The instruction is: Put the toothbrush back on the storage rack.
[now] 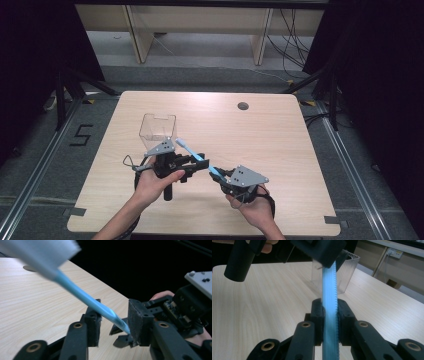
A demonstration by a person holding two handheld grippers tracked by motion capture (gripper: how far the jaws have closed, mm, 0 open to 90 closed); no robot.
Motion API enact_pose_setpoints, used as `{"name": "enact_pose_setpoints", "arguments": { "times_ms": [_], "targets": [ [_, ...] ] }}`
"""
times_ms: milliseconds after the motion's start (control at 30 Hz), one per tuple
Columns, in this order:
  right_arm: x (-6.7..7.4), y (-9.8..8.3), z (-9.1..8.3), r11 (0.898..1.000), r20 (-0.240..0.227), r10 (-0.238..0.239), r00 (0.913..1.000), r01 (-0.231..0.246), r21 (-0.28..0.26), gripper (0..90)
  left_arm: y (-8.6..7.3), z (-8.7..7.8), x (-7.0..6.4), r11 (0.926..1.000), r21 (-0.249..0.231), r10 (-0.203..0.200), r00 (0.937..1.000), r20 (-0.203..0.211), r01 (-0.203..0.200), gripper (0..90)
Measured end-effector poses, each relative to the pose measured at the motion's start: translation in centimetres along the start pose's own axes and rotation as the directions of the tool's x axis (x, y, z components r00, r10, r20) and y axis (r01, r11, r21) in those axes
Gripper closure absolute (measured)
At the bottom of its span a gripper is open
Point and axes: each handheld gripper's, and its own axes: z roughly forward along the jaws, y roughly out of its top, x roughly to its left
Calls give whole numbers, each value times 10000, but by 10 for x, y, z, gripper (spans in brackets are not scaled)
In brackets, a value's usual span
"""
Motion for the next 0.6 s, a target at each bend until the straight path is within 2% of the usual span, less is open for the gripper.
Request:
{"name": "enact_pose_setpoints", "arguments": {
  "times_ms": [33,67,100,133,200,300,367,433,467,500,533,600],
  "targets": [
    [1,0,1,10000,43,6,10000,-6,4,786,1,0,-1,10000,-41,3,10000,30,-3,675],
    [1,0,1,10000,43,6,10000,-6,4,786,1,0,-1,10000,-64,16,10000,78,-16,675],
    [2,0,2,10000,78,37,10000,-37,78,785,2,0,-2,9999,-83,61,10000,48,-60,726],
    [2,0,2,10000,78,37,10000,-37,78,785,2,1,-3,9999,-145,85,9999,94,-84,726],
    [2,0,3,9999,129,-124,9998,123,89,782,3,1,-5,9998,-142,120,9997,233,-117,772],
    [3,0,5,9998,140,-56,9999,54,176,762,4,2,-9,9992,-107,389,9985,393,-385,805],
    [4,0,5,9997,201,109,9997,-113,231,742,5,3,-11,9980,-106,628,9974,358,-625,819],
    [4,1,6,9994,194,174,9997,-179,280,688,6,3,-12,9973,-132,723,9968,339,-718,823],
    [3,1,6,9997,282,-72,9996,65,248,642,7,3,-12,9966,-113,819,9962,306,-816,825],
    [3,1,6,9996,377,-75,9993,65,277,613,7,3,-12,9955,-96,941,9953,222,-939,825],
    [4,1,6,9992,261,149,9995,-158,369,575,8,2,-12,9942,-48,1074,9942,101,-1073,826],
    [3,1,4,9986,444,282,9986,-302,445,516,8,1,-12,9913,44,1313,9912,-195,-1312,826]
  ]
}}
